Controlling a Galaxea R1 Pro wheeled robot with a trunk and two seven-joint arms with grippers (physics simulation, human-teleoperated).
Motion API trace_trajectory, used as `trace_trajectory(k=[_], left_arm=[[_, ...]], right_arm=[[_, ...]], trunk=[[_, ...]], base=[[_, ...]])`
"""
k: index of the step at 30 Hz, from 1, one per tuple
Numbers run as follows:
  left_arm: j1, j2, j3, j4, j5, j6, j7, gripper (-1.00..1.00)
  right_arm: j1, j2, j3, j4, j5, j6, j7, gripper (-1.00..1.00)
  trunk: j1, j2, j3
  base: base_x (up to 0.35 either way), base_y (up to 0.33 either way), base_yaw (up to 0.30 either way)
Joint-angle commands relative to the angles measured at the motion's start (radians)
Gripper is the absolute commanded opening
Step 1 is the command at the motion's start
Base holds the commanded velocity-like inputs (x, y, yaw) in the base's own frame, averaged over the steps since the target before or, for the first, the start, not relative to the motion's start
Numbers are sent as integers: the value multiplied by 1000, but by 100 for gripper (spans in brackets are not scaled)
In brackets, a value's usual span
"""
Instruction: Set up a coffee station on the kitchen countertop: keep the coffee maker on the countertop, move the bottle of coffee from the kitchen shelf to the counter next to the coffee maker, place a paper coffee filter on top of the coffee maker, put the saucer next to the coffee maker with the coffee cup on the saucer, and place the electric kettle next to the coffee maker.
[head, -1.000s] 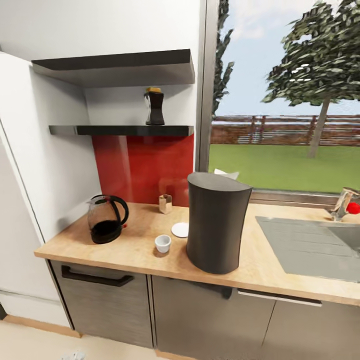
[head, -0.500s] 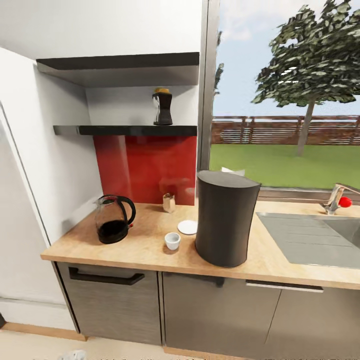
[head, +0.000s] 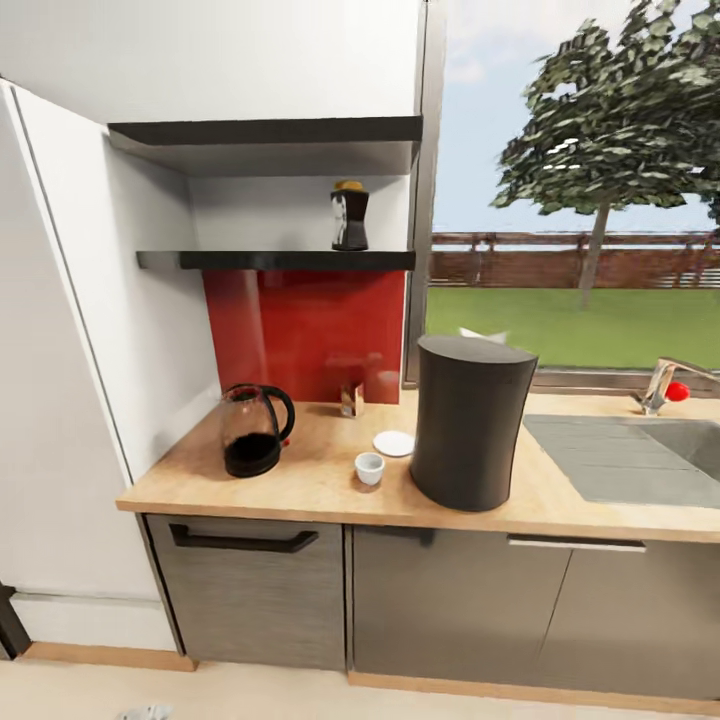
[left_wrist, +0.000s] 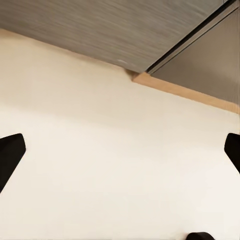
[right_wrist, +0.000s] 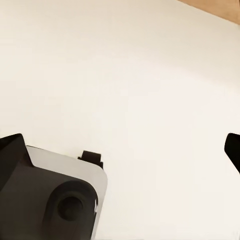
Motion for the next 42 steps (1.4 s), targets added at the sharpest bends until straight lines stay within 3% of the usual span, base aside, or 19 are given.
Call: trace_trajectory(k=[1,18,22,23,26,27,32,33,37,38,41,42], left_arm=[[-1,0,4,1,-1,-2,-4,100],[-1,0,4,-5,1,-3,-8,100],[-1,-3,-6,-97,3,7,-36,100],[-1,-4,-9,-247,2,128,-93,100],[-1,-5,-8,-366,2,254,-139,100],[-1,-5,-6,-455,2,321,-167,100],[-1,-13,-29,-681,3,449,-221,100],[-1,-20,-48,-774,3,510,-234,100],[-1,-30,-80,-977,4,639,-248,100],[-1,-40,-91,-1081,5,694,-251,100],[-1,-66,-103,-1222,7,780,-254,100],[-1,-91,-107,-1299,8,841,-255,100]], right_arm=[[-1,0,-1,1,10,-3,0,100],[-1,0,0,1,9,1,2,100],[-1,0,0,1,9,0,1,100],[-1,0,-1,1,9,-1,1,100],[-1,0,-1,1,10,-1,1,100],[-1,0,-1,1,10,-1,1,100],[-1,0,-1,1,10,-1,1,100],[-1,-1,-1,1,10,-1,1,100],[-1,-1,-1,1,10,-1,1,100],[-1,-1,-1,1,11,-1,1,100],[-1,-1,0,1,11,-2,1,100],[-1,-2,0,1,11,-2,1,100]], trunk=[[0,-1,-2],[0,-1,-2],[0,-1,-2],[0,-1,-2],[0,-1,-2],[0,-1,-2],[0,-1,-2],[0,-1,-2],[0,-1,-2],[0,-1,-2],[0,-1,-2],[0,-1,-2]], base=[[-228,242,-251],[-79,73,-59],[0,0,0],[0,0,0],[0,0,0],[0,0,0],[0,0,0],[0,0,0],[0,0,0],[0,0,0],[0,0,0],[0,0,0]])
